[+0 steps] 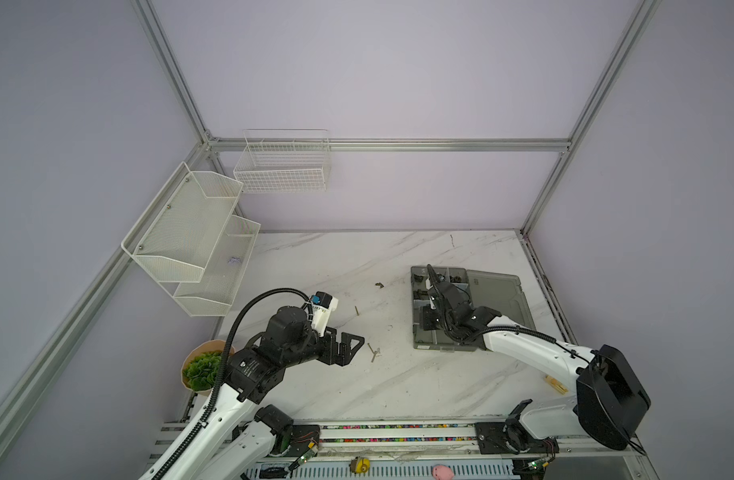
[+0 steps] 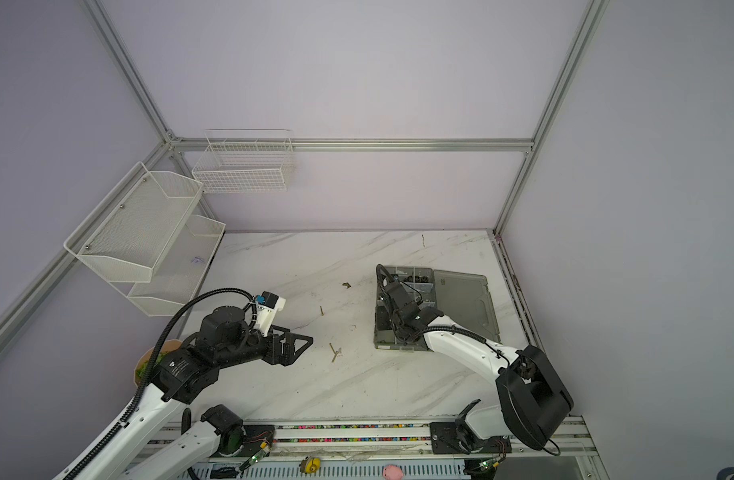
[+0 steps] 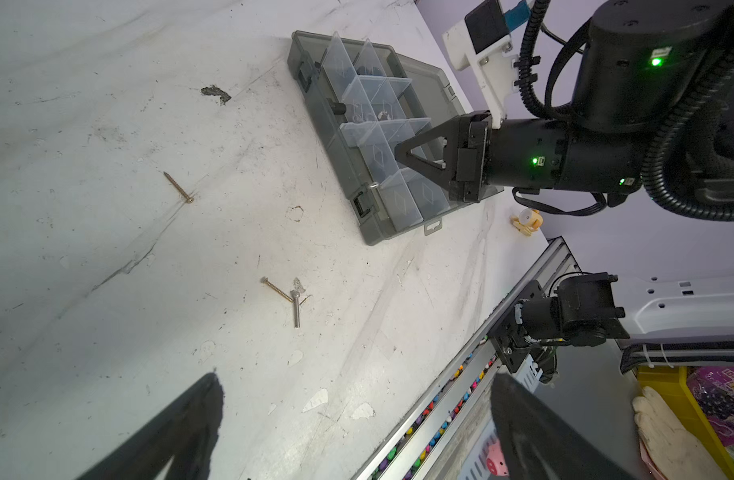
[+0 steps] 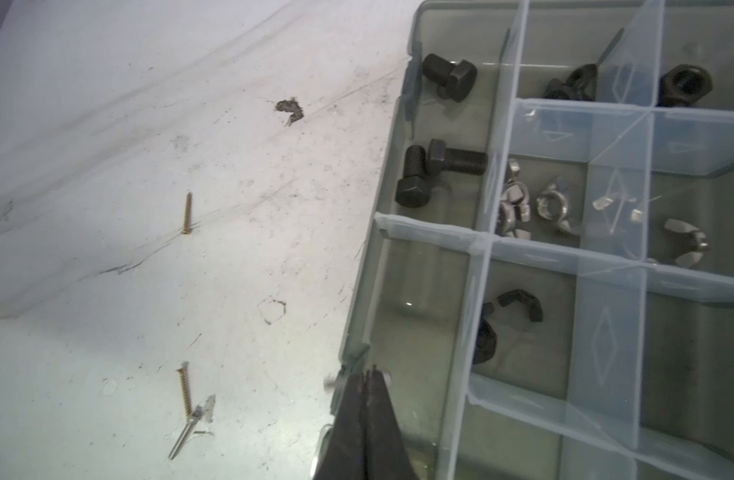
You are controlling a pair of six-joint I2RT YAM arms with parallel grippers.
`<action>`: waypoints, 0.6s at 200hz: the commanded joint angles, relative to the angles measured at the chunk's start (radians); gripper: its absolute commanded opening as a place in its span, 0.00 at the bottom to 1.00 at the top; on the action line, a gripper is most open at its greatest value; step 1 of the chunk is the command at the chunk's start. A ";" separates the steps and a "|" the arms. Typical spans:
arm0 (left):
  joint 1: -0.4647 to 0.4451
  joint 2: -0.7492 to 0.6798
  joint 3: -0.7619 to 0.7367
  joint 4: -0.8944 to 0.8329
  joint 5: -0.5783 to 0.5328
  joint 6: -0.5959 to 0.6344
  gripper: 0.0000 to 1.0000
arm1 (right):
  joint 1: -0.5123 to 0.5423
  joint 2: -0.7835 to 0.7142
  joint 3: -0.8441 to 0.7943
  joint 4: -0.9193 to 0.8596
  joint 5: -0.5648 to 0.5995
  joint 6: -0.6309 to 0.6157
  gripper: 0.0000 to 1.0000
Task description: Sort the screws and nuts into containers
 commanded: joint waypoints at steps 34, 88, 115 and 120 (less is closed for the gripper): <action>0.004 0.000 -0.035 0.023 -0.007 -0.006 1.00 | -0.002 -0.017 0.071 -0.007 -0.019 -0.099 0.26; 0.004 0.002 -0.034 0.021 -0.012 -0.006 1.00 | 0.127 0.023 -0.033 0.197 -0.233 -0.054 0.41; 0.004 0.005 -0.031 0.018 -0.019 -0.007 1.00 | 0.252 0.135 -0.040 0.273 -0.187 0.023 0.43; 0.004 0.004 -0.032 0.018 -0.022 -0.007 1.00 | 0.266 0.157 -0.041 0.287 -0.184 0.045 0.43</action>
